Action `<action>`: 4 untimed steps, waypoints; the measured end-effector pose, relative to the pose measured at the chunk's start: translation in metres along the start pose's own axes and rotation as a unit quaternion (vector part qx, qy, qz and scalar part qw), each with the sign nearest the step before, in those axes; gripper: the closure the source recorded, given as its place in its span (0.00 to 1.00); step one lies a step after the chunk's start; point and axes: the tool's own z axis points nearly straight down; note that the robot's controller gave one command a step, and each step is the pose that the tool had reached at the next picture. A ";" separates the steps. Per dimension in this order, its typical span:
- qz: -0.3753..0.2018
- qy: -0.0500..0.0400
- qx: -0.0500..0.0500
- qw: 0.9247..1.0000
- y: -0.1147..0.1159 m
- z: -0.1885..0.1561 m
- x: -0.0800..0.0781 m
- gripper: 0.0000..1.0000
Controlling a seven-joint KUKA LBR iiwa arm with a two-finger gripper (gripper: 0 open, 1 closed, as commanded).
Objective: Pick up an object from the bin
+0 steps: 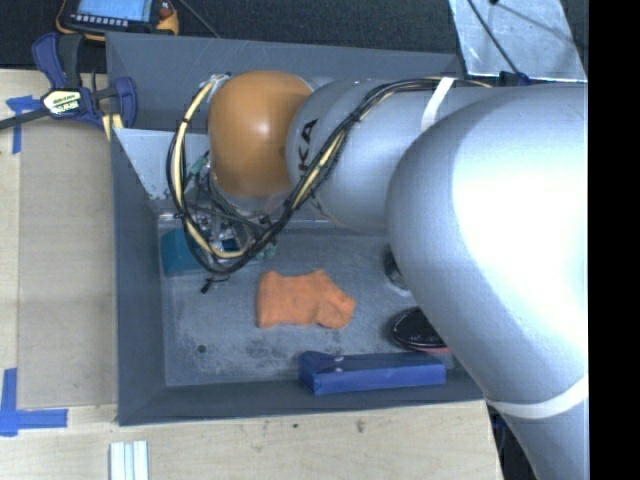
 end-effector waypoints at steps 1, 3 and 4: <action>0.001 -0.006 -0.001 1.000 0.000 0.000 -0.002 0.00; 0.001 -0.006 -0.001 1.000 0.000 0.000 -0.002 0.00; 0.001 0.000 0.001 1.000 -0.001 0.001 0.000 1.00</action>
Offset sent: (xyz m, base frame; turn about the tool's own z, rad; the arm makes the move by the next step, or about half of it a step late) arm 0.0000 0.0000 0.0000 0.0000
